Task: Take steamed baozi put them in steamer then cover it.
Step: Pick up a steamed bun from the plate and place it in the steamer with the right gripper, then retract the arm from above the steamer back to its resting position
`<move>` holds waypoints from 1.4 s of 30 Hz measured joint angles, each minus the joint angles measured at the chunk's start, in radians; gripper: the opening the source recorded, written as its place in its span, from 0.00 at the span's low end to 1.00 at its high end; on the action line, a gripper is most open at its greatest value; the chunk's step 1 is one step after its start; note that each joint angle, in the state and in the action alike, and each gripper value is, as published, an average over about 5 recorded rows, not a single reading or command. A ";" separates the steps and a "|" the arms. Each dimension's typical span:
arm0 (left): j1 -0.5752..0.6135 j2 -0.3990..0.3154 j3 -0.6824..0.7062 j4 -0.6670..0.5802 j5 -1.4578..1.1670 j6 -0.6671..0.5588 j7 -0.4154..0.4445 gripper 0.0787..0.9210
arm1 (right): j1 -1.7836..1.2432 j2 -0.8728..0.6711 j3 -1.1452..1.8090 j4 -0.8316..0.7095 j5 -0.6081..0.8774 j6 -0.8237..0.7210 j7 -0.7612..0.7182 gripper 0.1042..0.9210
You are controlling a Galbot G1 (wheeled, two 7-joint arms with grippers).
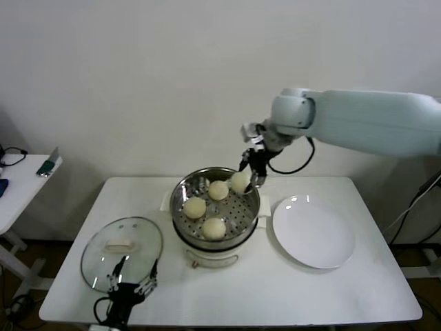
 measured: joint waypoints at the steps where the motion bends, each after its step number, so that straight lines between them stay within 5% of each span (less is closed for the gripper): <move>1: 0.000 0.000 0.000 0.000 0.000 0.000 0.000 0.88 | -0.010 0.008 -0.003 0.000 -0.005 -0.005 0.007 0.70; 21: -0.011 0.004 0.007 0.005 0.001 -0.002 0.001 0.88 | -0.169 0.090 -0.007 -0.051 -0.125 -0.060 0.090 0.71; 28: -0.006 0.009 0.003 -0.006 -0.008 0.002 0.003 0.88 | -0.172 0.105 -0.008 -0.059 -0.140 -0.052 0.092 0.86; 42: -0.001 0.023 0.001 -0.023 -0.023 0.010 -0.016 0.88 | -0.098 -0.044 0.118 -0.061 -0.006 0.038 0.007 0.88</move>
